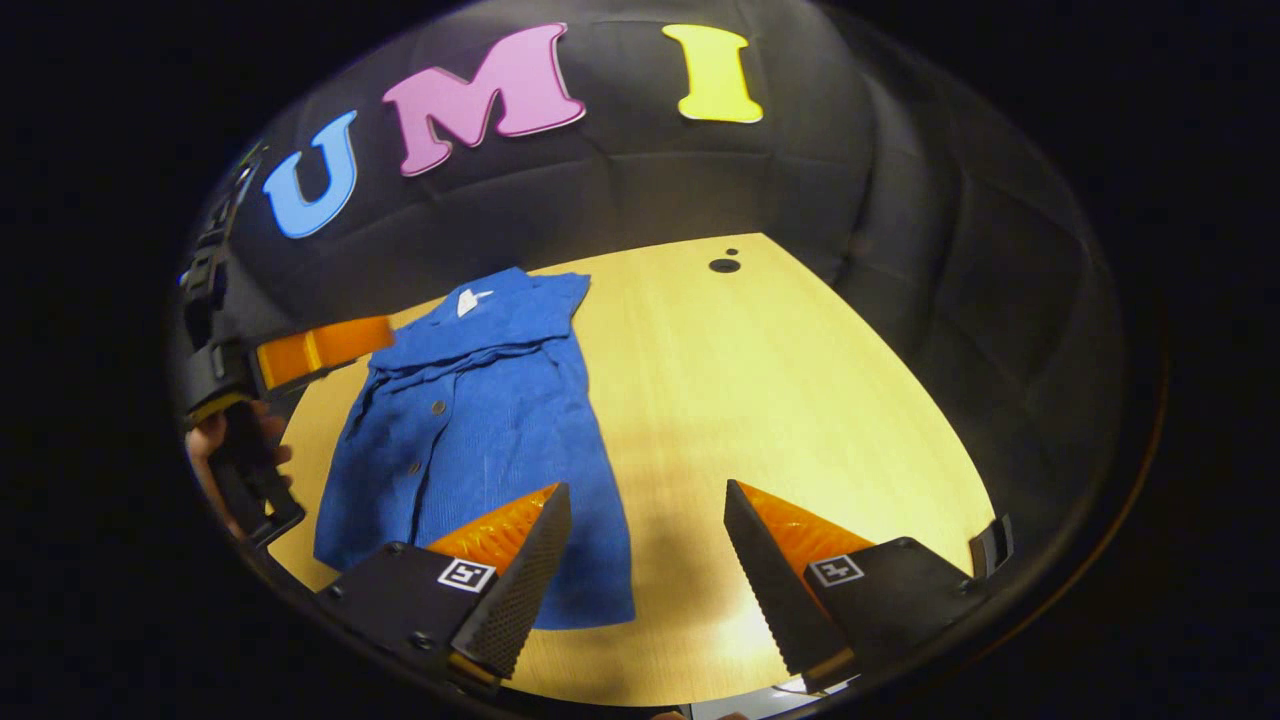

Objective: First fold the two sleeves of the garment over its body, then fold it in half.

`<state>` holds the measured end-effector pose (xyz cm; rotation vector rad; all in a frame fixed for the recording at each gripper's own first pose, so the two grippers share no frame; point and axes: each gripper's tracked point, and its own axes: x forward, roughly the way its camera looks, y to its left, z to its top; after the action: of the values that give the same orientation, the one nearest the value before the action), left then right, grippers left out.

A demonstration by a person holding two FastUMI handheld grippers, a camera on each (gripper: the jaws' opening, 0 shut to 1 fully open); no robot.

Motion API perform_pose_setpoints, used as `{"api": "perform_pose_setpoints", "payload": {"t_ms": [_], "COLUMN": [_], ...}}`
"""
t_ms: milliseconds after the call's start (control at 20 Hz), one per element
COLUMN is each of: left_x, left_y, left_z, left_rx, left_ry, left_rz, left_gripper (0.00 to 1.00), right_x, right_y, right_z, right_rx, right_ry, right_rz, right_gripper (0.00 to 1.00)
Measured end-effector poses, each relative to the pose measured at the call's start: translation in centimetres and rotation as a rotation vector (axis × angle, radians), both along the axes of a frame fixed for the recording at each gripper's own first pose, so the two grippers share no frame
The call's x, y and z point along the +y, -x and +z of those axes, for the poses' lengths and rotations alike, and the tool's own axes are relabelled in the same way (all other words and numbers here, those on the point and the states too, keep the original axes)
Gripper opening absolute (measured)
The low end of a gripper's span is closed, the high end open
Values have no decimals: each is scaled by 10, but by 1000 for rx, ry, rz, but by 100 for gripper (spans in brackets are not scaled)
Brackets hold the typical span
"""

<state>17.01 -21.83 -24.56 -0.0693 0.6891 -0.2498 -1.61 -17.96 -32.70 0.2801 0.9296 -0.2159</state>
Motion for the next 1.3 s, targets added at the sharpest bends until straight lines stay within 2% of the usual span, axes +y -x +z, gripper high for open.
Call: {"api": "perform_pose_setpoints", "payload": {"t_ms": [150, 300, 500, 600, 650, 700, 750, 800, 900, 1000, 1100, 1150, 1200, 1250, 1300], "left_x": [62, 132, 179, 185, 185, 185, 183, 181, 183, 179, 177, 172, 166, 159, 154], "left_y": [59, 108, 160, 169, 174, 177, 177, 174, 176, 179, 179, 180, 177, 176, 175], "left_z": [-28, -64, -106, -126, -135, -141, -143, -142, -144, -143, -146, -141, -145, -141, -142], "left_rx": [89, 132, 234, 303, 333, 349, 357, 340, 337, 360, 377, 379, 377, 375, 371], "left_ry": [-57, -187, -215, -200, -191, -186, -184, -188, -194, -158, -150, -152, -151, -153, -158], "left_rz": [76, 179, 266, 286, 290, 287, 279, 266, 240, 237, 243, 240, 230, 217, 207], "left_gripper": [85, 85, 85, 85, 88, 84, 82, 85, 85, 85, 79, 72, 65, 51, 44], "right_x": [14, 23, 31, 39, 42, 45, 49, 50, 50, 51, 51, 56, 59, 61, 69], "right_y": [10, 24, 39, 45, 48, 51, 53, 57, 55, 54, 55, 56, 49, 46, 43], "right_z": [-22, -41, -62, -74, -77, -79, -85, -90, -89, -88, -87, -86, -89, -90, -91], "right_rx": [59, 121, 195, 221, 230, 243, 263, 284, 284, 284, 302, 311, 306, 311, 311], "right_ry": [-9, -35, -29, -51, -52, -47, -39, -23, 23, 25, 19, 6, -10, -29, -62], "right_rz": [25, 18, 40, 38, 39, 44, 58, 76, 118, 121, 117, 125, 120, 105, 99], "right_gripper": [98, 98, 98, 99, 98, 98, 98, 98, 99, 99, 98, 92, 92, 67, 43]}}
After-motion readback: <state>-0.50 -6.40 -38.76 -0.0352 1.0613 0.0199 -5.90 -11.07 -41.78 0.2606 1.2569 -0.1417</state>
